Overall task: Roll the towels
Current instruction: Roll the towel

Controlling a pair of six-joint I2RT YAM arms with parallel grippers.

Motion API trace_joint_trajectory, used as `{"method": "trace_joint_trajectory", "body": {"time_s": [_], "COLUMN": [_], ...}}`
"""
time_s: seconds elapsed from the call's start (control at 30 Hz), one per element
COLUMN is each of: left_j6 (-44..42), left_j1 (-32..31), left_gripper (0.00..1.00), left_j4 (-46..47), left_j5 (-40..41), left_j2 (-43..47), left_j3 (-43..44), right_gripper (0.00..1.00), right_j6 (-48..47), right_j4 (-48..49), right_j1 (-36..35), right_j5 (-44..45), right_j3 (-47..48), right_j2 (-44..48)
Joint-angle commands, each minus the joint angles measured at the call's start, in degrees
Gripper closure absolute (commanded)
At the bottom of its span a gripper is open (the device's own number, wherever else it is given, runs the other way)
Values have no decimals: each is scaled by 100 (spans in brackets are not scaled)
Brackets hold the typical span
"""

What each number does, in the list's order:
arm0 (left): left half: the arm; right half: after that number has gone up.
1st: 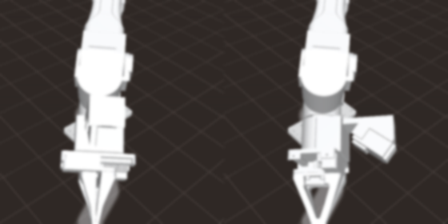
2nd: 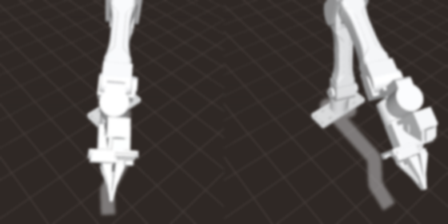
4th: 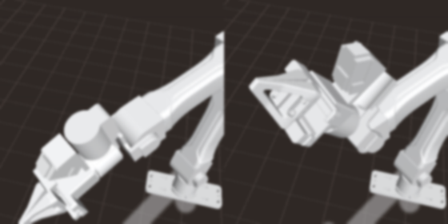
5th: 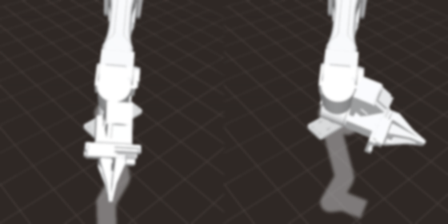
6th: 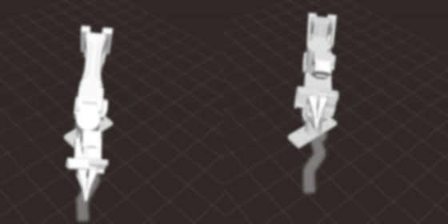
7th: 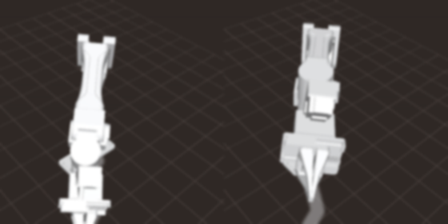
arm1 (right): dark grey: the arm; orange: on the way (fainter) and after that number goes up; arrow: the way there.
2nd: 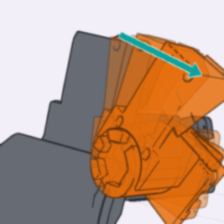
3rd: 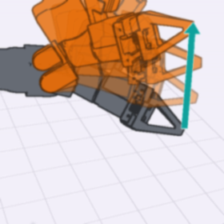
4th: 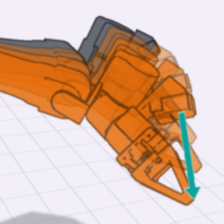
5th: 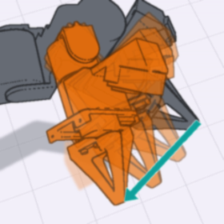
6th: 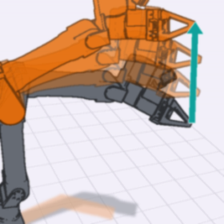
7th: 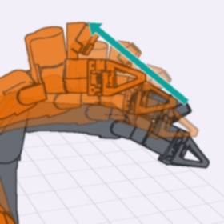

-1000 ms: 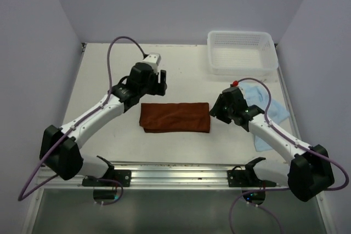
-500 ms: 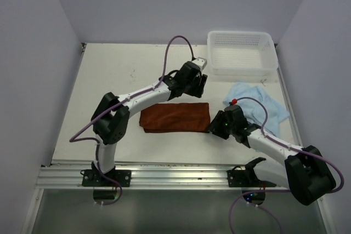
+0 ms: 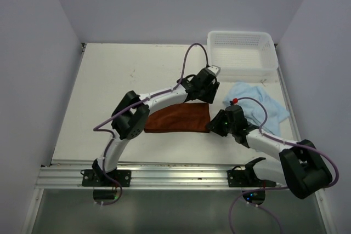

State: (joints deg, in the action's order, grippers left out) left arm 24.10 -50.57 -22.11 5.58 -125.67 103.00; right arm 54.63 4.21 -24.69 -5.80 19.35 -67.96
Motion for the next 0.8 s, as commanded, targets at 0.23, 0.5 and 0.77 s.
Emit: {"method": "trace_joint_trajectory", "body": {"time_s": [0.23,0.5,0.77], "left_j6": [394,552,543], "left_j1": [-146,-182,-305], "left_gripper": [46,50,51], "left_j4": [-347,-663,-707], "left_j5": [127,232,645], "left_j2": [-388,-722,-608], "left_j3": [475,791,827], "right_gripper": [91,100,100], "right_j6": [13,-304,-348], "right_j4": [494,63,142], "right_j1": [122,122,122], "right_j5": [-220,44,18], "right_j3": [-125,-195,-195], "right_j2": [-385,-7,-129]}}
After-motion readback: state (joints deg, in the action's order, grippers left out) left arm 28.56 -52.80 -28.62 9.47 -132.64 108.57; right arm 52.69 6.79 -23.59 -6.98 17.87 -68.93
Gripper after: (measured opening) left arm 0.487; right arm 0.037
